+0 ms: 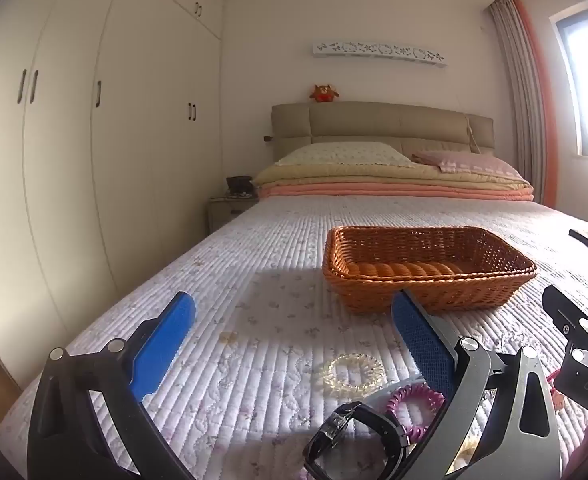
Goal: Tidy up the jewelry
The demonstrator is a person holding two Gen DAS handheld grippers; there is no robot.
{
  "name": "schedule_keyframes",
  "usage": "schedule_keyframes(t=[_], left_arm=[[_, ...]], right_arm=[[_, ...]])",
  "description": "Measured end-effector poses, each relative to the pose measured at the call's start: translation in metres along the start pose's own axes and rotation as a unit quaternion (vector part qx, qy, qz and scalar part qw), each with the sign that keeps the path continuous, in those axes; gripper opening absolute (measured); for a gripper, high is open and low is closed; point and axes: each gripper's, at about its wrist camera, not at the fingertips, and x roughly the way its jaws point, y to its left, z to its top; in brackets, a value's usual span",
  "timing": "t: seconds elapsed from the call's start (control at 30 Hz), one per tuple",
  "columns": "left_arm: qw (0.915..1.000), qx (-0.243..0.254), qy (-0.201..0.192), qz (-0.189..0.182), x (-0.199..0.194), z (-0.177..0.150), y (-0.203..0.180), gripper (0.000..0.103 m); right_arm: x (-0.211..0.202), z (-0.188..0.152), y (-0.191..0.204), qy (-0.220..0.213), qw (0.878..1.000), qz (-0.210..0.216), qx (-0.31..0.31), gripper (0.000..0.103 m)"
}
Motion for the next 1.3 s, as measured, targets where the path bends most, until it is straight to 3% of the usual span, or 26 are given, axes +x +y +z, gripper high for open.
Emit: schedule_keyframes(t=[1.3], left_arm=[[1.0,0.003,0.001,-0.002,0.0004,-0.0011,-0.004,0.096]], right_arm=[[0.0046,-0.0002,-0.0022,0.009,1.0,0.001,0.007,0.097]])
